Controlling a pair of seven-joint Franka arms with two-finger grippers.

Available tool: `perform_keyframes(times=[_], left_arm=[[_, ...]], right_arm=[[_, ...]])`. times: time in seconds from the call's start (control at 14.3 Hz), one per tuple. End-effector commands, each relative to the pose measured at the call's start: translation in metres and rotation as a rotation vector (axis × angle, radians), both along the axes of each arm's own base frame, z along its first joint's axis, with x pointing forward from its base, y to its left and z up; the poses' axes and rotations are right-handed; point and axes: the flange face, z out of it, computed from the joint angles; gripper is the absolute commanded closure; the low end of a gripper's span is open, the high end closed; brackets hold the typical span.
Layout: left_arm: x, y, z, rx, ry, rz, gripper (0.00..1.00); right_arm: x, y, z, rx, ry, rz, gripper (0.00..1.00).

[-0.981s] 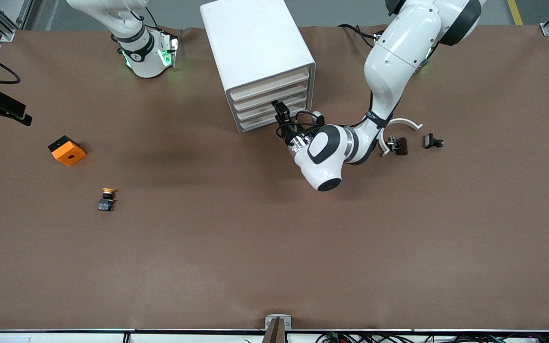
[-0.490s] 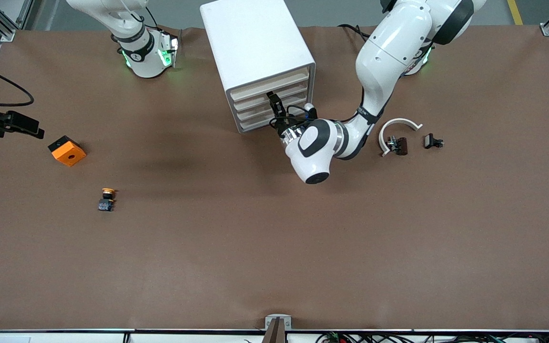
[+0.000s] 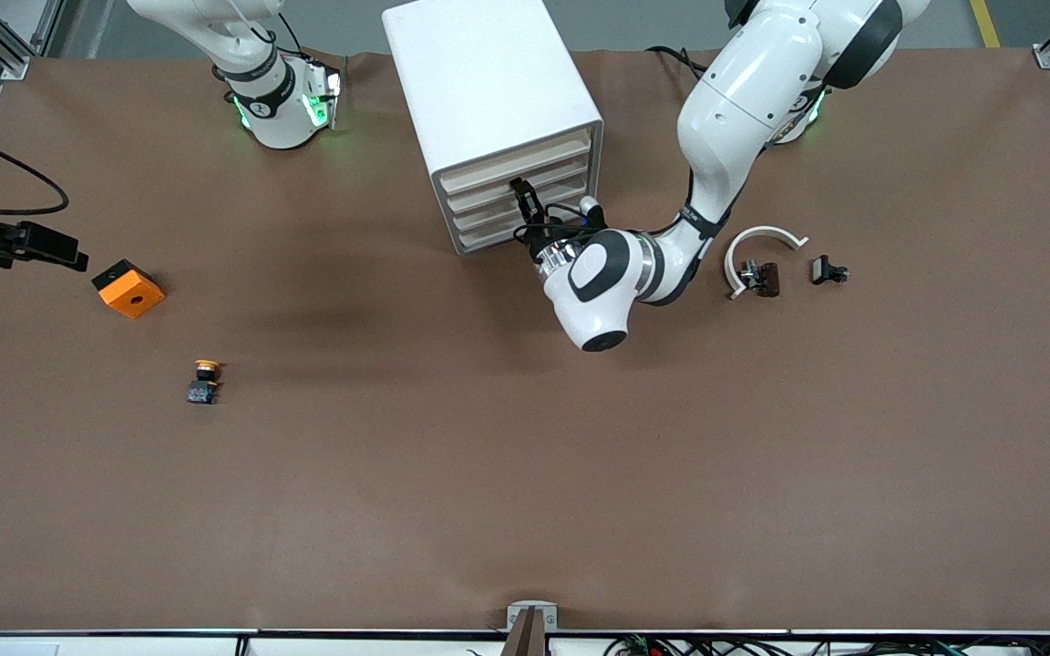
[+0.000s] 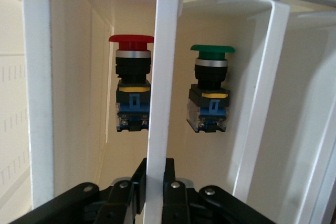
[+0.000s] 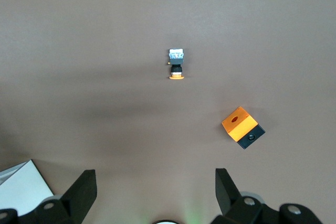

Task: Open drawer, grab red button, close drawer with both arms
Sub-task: 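Pull the drawer open with the left gripper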

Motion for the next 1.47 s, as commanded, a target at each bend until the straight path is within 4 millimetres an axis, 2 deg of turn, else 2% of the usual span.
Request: perform_keyframes(times=[0.0,0.35,0.84,1.05,1.12,1.26,1.33,1.4], left_arm=[[0.012,0.008,-0.008,0.038,-0.006,0.019,0.96],[0.041,0.011,-0.008,-0.009,-0.058,0.048,0.97],[0.085,0.037,-0.001,-0.053,-0.173,0.099,0.94],[0.093,0.043,-0.002,-0.059,-0.199,0.11,0.93],[0.101,0.049,0.002,-0.062,-0.208,0.124,0.9],[0.105,0.052,0.004,-0.072,-0.216,0.13,0.74],[0.107,0.054,0.009,-0.076,-0.224,0.127,0.33],[0.113,0.06,0.015,-0.084,-0.23,0.132,0.09]], right_arm=[[0.007,-0.003,-0.005,-0.005,0.016,-0.006,0.0],[0.006,-0.004,-0.007,-0.003,0.027,-0.021,0.0],[0.008,-0.007,-0.008,-0.005,0.019,-0.011,0.0],[0.008,-0.007,-0.008,-0.006,0.02,-0.024,0.0],[0.008,-0.006,-0.009,-0.006,0.023,-0.026,0.0],[0.008,0.003,-0.009,-0.02,0.029,-0.11,0.0],[0.008,0.015,-0.009,-0.033,0.035,-0.175,0.0],[0.007,0.034,-0.008,-0.048,0.04,-0.227,0.0]])
